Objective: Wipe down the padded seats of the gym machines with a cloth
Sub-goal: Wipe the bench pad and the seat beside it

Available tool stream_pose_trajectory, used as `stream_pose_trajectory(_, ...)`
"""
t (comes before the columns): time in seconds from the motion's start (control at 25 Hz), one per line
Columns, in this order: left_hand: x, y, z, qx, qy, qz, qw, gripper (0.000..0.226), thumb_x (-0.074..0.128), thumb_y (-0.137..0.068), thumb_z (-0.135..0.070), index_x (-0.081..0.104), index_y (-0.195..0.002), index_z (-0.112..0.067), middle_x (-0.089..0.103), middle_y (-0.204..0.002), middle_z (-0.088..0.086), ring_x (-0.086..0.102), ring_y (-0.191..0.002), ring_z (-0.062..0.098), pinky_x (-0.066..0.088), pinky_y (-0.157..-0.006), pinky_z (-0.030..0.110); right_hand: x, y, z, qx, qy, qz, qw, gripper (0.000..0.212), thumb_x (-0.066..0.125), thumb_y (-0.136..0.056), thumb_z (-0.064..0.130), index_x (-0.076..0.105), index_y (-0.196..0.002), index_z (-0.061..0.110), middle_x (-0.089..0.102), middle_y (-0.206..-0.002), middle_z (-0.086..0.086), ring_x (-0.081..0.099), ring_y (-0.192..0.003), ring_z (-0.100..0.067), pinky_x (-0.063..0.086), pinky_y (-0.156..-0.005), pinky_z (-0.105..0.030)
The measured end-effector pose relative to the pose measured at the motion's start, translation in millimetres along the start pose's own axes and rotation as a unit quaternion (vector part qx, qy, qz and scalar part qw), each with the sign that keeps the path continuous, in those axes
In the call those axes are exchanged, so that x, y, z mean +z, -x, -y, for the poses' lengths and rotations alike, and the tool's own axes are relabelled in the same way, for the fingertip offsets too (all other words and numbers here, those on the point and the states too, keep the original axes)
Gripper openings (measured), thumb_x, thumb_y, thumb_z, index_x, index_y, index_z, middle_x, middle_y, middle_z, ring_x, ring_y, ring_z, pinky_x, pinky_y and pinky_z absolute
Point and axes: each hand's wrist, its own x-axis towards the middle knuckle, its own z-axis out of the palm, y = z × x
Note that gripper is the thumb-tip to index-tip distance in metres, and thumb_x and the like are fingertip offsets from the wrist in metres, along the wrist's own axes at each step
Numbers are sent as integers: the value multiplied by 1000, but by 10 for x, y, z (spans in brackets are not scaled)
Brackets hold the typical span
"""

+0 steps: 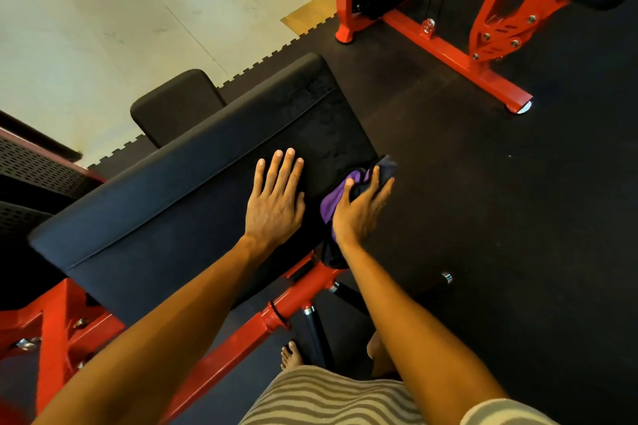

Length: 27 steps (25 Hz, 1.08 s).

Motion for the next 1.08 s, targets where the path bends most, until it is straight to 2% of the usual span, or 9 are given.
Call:
stream_pose_trajectory(0.16, 33, 12, -13, 0, -21, -4, 1000, 68, 42, -100, -34, 23, -160, -7, 13, -168, 14, 7, -157, 30, 10, -126, 55, -67, -432, 297, -68, 52, 2, 996, 60, 57, -93, 34, 48, -150, 17, 31, -164, -17, 27, -151, -41, 33, -116, -57)
stream_pose_trajectory(0.28, 68, -4, -37, -2, -32, -7, 999, 68, 39, -101, -37, 21, -160, -7, 12, -168, 14, 7, -157, 31, 10, -126, 55, -73, -144, 441, -210, 110, 27, 971, 69, 49, -88, 42, 46, -152, 16, 29, -165, -15, 19, -154, -39, 21, -124, -55)
stream_pose_trajectory(0.36, 82, -7, -35, -1, -30, -12, 999, 66, 37, -103, -37, 21, -160, -7, 13, -168, 14, 8, -156, 31, 9, -126, 54, -105, 122, 361, -294, 117, 80, 945, 72, 55, -88, 41, 42, -155, 17, 25, -167, -12, 12, -157, -34, 15, -126, -51)
stream_pose_trajectory(0.48, 85, -1, -24, 0, -26, -14, 1000, 65, 35, -104, -38, 22, -160, -8, 13, -168, 13, 7, -157, 30, 8, -126, 53, -258, 119, -7, -380, 120, 109, 911, 76, 73, -86, 22, 42, -156, 19, 26, -167, -8, 13, -157, -31, 25, -123, -53)
stream_pose_trajectory(0.6, 92, -11, -43, -7, -20, -20, 1000, 66, 41, -103, -37, 23, -160, -9, 14, -168, 13, 8, -157, 29, 9, -126, 53, -352, -322, -13, -341, 141, 106, 923, 84, 78, -81, 13, 40, -156, 19, 23, -168, -8, 13, -157, -33, 28, -121, -53)
stream_pose_trajectory(0.76, 110, -5, -33, -5, -25, -30, 999, 67, 44, -103, -37, 24, -160, -9, 15, -168, 13, 10, -156, 29, 12, -126, 54, -157, -659, 686, -252, 135, 83, 955, 84, 77, -82, 17, 39, -156, 19, 23, -168, -8, 13, -156, -36, 25, -123, -53)
stream_pose_trajectory(0.88, 121, -14, -38, -2, -21, -30, 999, 67, 46, -103, -37, 24, -160, -8, 16, -168, 13, 10, -156, 30, 13, -125, 55, -142, -542, 741, -335, 147, 111, 924, 84, 74, -82, 20, 36, -158, 20, 21, -169, -8, 7, -157, -35, 18, -125, -53)
stream_pose_trajectory(1.0, 90, -28, -44, -4, -16, -31, 999, 66, 46, -103, -37, 26, -159, -9, 18, -168, 12, 12, -156, 29, 14, -125, 55, -320, -390, 291, -465, 146, 154, 860, 73, 64, -86, 25, 42, -156, 22, 25, -168, -6, 11, -157, -33, 23, -123, -56)
stream_pose_trajectory(1.08, 68, -24, -35, -7, -1, -35, 999, 63, 47, -103, -35, 30, -158, -9, 21, -167, 11, 14, -156, 28, 14, -125, 54, -438, -398, 41, -472, 152, 164, 853, 64, 54, -90, 30, 46, -153, 25, 27, -167, -6, 14, -157, -33, 27, -121, -57)
